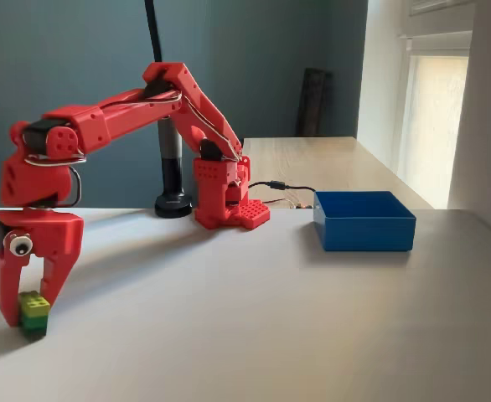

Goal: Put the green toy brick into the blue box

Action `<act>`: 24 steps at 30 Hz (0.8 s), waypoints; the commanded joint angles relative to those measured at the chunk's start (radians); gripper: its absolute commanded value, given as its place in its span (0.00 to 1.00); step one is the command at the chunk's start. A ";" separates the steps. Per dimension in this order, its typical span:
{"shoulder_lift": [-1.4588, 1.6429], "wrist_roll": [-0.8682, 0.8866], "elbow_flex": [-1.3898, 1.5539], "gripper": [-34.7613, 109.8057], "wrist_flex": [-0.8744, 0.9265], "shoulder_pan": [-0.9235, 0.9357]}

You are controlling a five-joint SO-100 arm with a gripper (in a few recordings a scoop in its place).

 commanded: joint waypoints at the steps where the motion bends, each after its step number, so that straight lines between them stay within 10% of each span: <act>1: 0.037 0.006 0.025 0.24 0.006 0.023; 24: 0.569 -0.095 0.445 0.24 0.011 -0.112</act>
